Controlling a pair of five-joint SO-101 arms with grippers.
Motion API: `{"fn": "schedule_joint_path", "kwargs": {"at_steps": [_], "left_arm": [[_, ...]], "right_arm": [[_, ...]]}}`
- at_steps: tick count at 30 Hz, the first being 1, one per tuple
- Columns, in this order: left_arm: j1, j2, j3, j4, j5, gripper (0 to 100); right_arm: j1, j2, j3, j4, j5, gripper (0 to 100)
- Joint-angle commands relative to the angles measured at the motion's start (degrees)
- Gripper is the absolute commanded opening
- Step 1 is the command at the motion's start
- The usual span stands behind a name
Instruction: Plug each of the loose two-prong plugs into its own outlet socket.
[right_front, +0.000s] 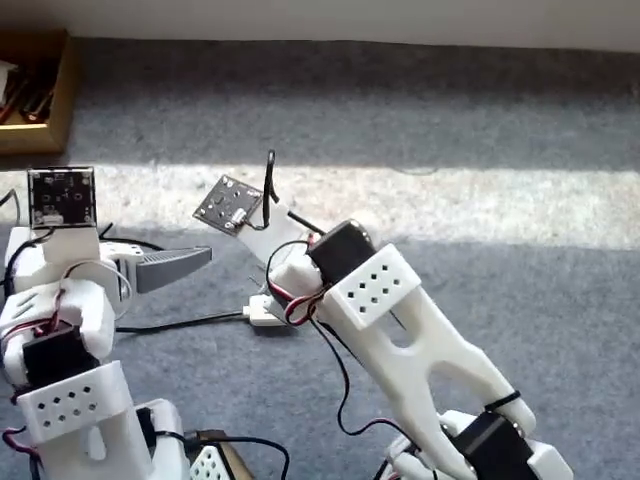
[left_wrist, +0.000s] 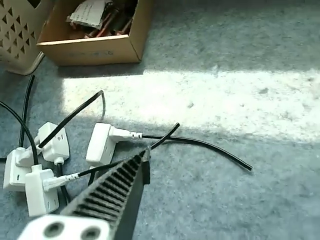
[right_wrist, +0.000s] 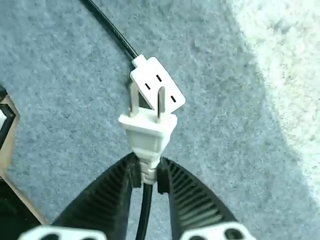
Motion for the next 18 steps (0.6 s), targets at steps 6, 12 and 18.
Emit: {"fn": "schedule_joint_path", "kwargs": {"at_steps": [6,12,18], "left_arm": [[9.4,-0.5,-6.7,13.7,3.4,67],[13.3,-0.4,-6.5,13.7,5.5,67],[13.5,-0.2,-2.2,10.0,6.0,67]], "right_arm": [[-3.3,-18.8,14.5,-12.1,-2.6,0.8],[-4.8,-27.3,17.5,-11.8,-2.2,0.8],[-5.4,-27.4,17.4,-11.8,-2.2,0.8]]}}
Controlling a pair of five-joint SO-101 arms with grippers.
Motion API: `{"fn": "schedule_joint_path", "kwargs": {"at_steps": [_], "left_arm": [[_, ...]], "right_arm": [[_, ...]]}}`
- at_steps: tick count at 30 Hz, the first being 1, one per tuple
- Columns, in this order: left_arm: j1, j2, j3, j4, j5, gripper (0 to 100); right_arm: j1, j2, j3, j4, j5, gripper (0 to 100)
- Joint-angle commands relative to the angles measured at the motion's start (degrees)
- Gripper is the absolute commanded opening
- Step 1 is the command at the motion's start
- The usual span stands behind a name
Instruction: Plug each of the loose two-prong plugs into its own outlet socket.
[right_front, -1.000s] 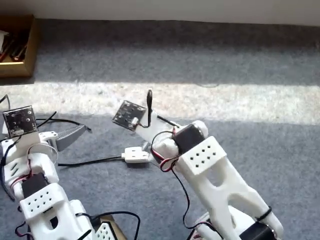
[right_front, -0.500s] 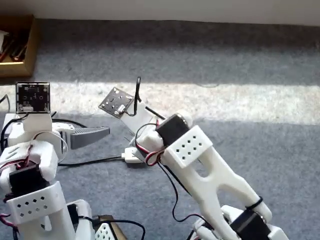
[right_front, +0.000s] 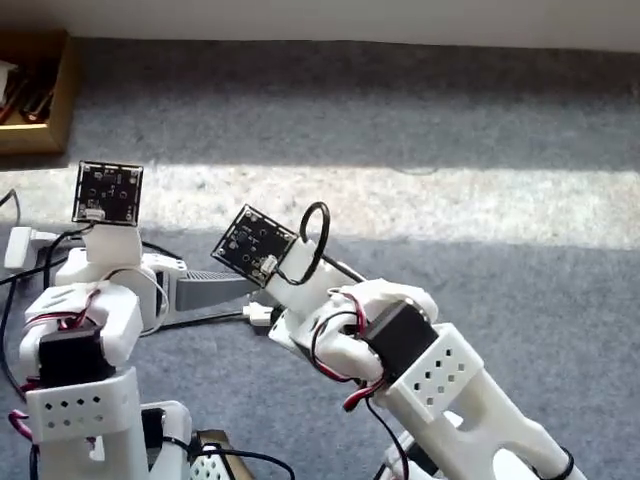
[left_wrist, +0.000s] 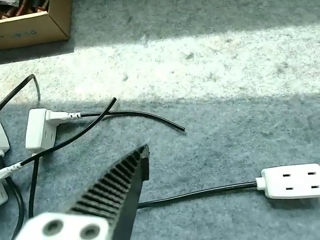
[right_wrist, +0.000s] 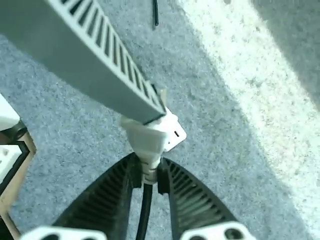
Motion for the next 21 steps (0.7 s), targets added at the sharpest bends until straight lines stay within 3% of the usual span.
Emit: {"fn": "schedule_joint_path", "kwargs": {"at_steps": [1,21], "left_arm": [[0.9,-0.2,2.7,-3.4,0.4,67],[1.0,-0.6,9.0,-6.4,0.3,67]], "right_arm": [[-1.0,-1.7,-0.2,-0.6,0.0,0.8],[-0.6,-1.5,-6.2,3.9,1.5,0.8]]}}
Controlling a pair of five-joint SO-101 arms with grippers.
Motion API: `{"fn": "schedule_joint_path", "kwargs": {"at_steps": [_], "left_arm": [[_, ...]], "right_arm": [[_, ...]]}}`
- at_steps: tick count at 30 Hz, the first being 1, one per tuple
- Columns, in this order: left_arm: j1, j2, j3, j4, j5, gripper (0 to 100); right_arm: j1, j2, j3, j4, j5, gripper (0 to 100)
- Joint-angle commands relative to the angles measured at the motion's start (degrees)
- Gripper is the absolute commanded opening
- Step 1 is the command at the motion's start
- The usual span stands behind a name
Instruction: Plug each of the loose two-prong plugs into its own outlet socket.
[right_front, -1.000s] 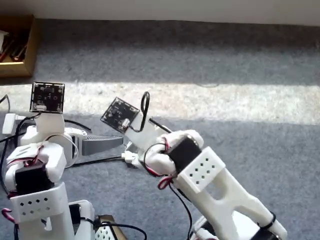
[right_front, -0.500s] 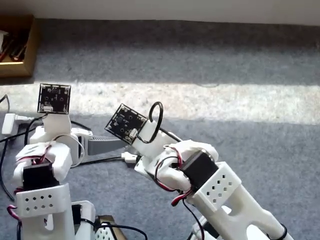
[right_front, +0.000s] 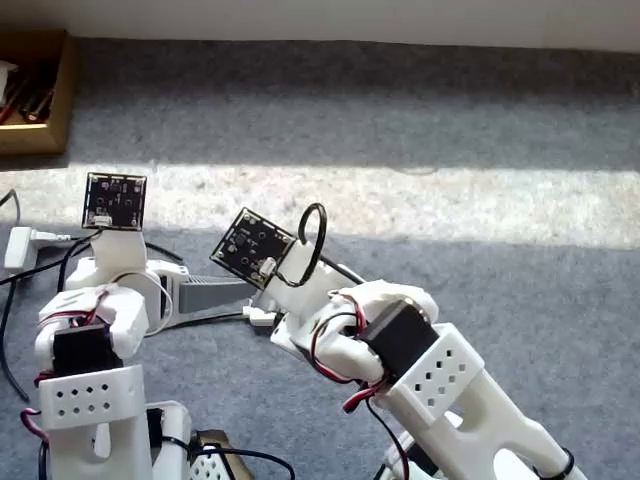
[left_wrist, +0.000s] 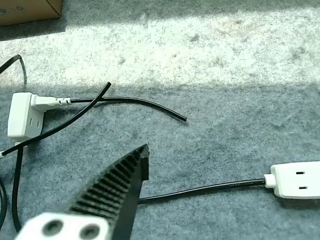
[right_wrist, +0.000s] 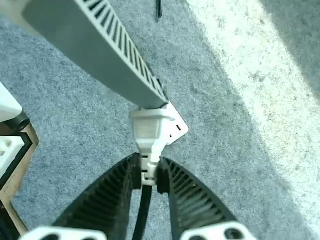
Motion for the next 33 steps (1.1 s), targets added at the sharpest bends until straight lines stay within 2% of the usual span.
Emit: {"fn": "schedule_joint_path", "kwargs": {"at_steps": [1,13,19,28,33], "left_arm": [[1.1,-0.6,0.4,-0.7,-0.1,67],[0.7,-0.6,0.6,-2.5,-0.1,67],[-3.6,-0.6,0.5,-5.3,-0.1,67],[-2.9,-0.6,-0.5,-5.3,0.3,67],[1.9,-0.6,-0.3,-5.2,0.4,67]], "right_arm": [[-0.1,-1.5,-5.4,2.0,0.9,0.8],[3.3,-1.4,-8.4,5.3,1.1,0.8],[5.3,-1.4,-6.9,8.9,4.6,0.8],[5.8,-1.4,-5.7,8.7,4.4,0.8],[2.8,-1.4,-5.7,8.7,4.2,0.8]]}}
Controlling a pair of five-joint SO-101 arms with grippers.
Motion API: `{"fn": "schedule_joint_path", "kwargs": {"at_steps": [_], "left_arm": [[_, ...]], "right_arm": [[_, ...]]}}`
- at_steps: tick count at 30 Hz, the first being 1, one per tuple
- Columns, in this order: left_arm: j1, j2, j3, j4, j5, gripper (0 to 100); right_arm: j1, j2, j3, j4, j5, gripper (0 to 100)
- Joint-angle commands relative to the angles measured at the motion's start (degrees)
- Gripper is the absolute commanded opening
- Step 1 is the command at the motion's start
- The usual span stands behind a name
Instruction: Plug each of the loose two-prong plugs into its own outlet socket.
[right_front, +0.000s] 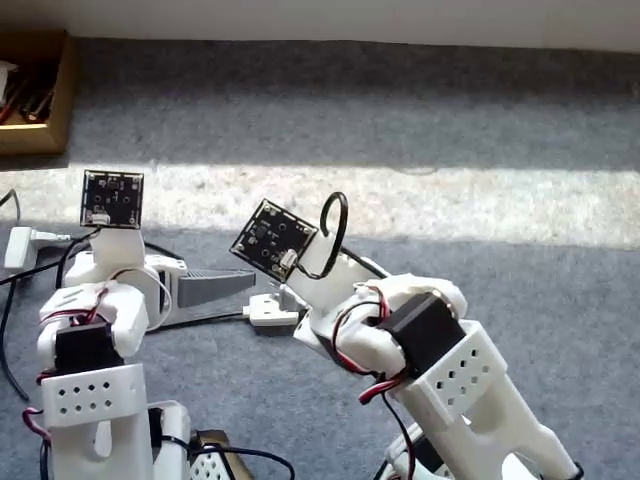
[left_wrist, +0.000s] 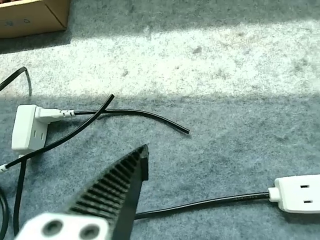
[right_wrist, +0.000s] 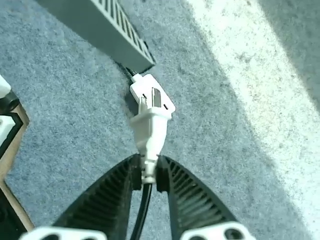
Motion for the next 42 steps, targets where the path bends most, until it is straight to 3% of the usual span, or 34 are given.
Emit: {"fn": "schedule_joint_path", "kwargs": {"at_steps": [1,6,25,32,38,42], "left_arm": [[3.7,-0.5,-1.5,-1.0,0.7,67],[6.7,-0.5,-1.2,-0.8,0.7,67],[6.4,-0.5,2.0,-1.0,0.5,67],[-6.1,-0.6,2.2,-8.1,0.6,67],[-7.3,-0.6,2.3,-8.1,0.6,67],[-5.3,-0.6,3.1,-8.0,0.6,67]], "right_arm": [[-2.7,-1.3,-0.5,0.2,0.1,0.8],[-4.1,-1.3,-0.5,0.0,-1.5,0.8],[-3.6,-1.3,-1.0,0.3,-1.5,0.8],[2.3,5.1,-1.3,2.1,-0.3,0.8],[2.2,22.5,-16.3,8.7,-0.4,0.8],[0.1,26.0,-26.9,10.1,-2.4,0.8]]}}
